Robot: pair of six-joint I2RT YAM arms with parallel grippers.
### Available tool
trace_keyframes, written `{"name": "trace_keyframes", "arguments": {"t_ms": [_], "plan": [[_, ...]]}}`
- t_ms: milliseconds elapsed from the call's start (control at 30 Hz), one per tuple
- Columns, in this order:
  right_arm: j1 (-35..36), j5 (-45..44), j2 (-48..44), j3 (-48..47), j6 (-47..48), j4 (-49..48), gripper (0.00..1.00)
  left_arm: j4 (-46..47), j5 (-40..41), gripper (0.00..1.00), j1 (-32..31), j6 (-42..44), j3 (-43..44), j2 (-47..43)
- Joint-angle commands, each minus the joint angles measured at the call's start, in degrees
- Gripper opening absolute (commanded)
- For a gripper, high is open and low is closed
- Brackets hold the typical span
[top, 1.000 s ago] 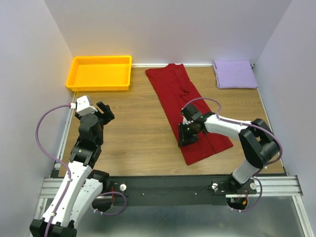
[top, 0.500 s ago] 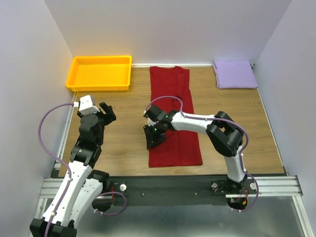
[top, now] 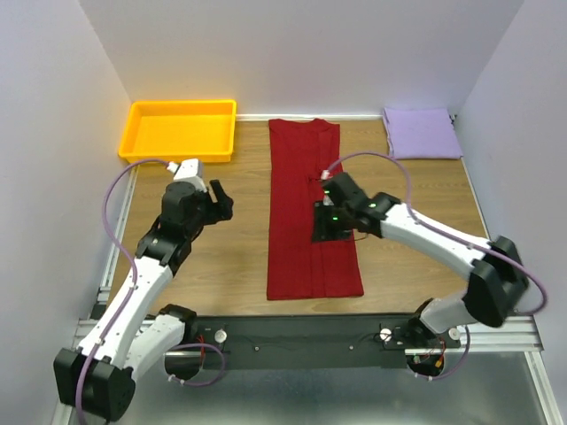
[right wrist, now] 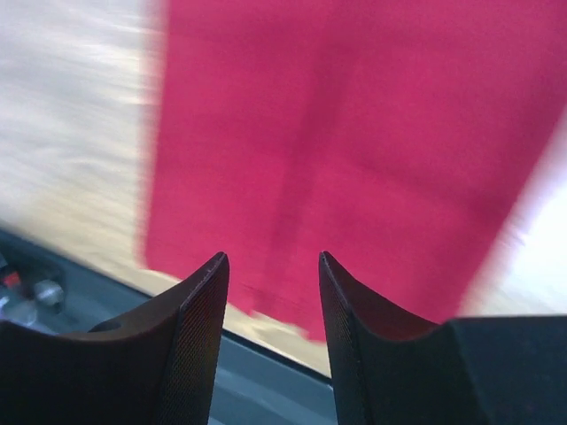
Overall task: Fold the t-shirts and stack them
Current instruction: Fold the tshirt
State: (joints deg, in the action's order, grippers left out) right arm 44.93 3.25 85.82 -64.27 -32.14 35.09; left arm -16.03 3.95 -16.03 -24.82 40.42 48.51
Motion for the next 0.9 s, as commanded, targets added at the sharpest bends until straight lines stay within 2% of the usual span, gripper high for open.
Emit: {"name": "trace_keyframes", "arguments": {"t_ms": [0, 133, 300, 567, 867], "plan": [[-3.52, -5.62, -7.14, 8.71, -3.01, 7.17, 0.54, -10.92, -7.03, 0.77, -6.43, -3.74, 4.83, 3.51], [-5.72, -8.07, -15.40, 16.87, -5.65, 11.13, 0.59, -15.60, -7.28, 0.77, -13.66, -6.90, 5.72, 8.43], [-8.19, -7.65, -17.35, 21.90, -6.71, 13.51, 0.61, -15.96, -7.91, 0.77, -20.52, -12.00, 3.18, 12.30], [-8.28, -0.35, -12.44, 24.81, -5.48, 10.18, 0.53, -16.22, -8.43, 0.72, -24.48, -14.38, 1.50, 16.35], [-8.19, -1.05, -6.72, 25.69, -5.65, 8.94, 0.46, -16.49, -10.36, 0.73, -26.86, -14.47, 0.80, 20.04]]}}
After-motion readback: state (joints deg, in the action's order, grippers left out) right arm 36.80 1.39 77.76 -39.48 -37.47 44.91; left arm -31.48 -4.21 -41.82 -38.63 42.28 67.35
